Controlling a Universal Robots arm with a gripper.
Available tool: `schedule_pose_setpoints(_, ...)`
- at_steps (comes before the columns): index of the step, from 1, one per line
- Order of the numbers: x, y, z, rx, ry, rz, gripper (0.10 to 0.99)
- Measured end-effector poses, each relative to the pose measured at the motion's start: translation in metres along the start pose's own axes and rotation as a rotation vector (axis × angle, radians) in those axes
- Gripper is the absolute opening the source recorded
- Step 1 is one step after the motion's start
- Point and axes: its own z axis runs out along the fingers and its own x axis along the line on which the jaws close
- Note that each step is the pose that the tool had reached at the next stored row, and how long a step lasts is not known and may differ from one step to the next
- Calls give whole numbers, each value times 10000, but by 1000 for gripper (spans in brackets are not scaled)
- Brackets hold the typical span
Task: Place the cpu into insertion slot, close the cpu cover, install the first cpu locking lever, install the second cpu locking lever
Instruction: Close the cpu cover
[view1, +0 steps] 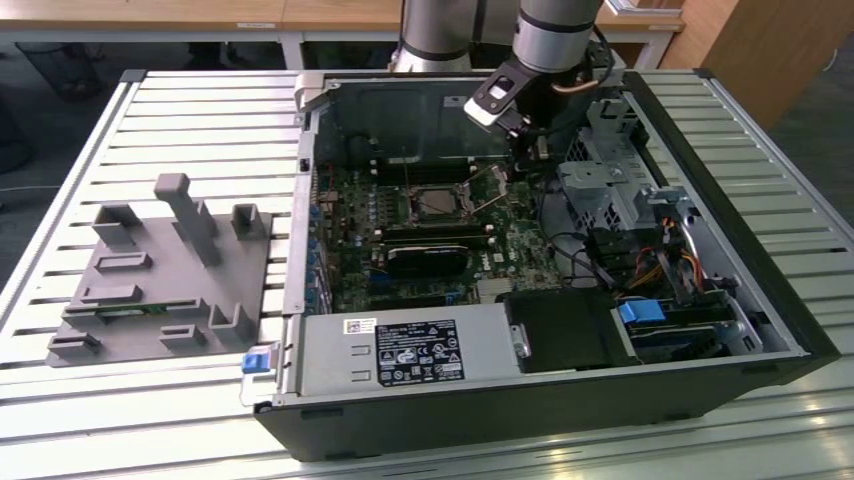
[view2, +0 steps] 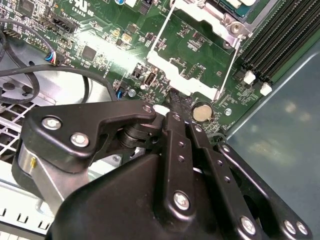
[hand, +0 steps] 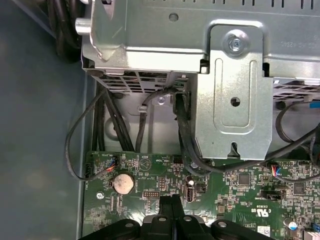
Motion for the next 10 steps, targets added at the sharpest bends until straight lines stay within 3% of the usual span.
schedule_pose_setpoints(10,2,-79,4,0,-3,2,122)
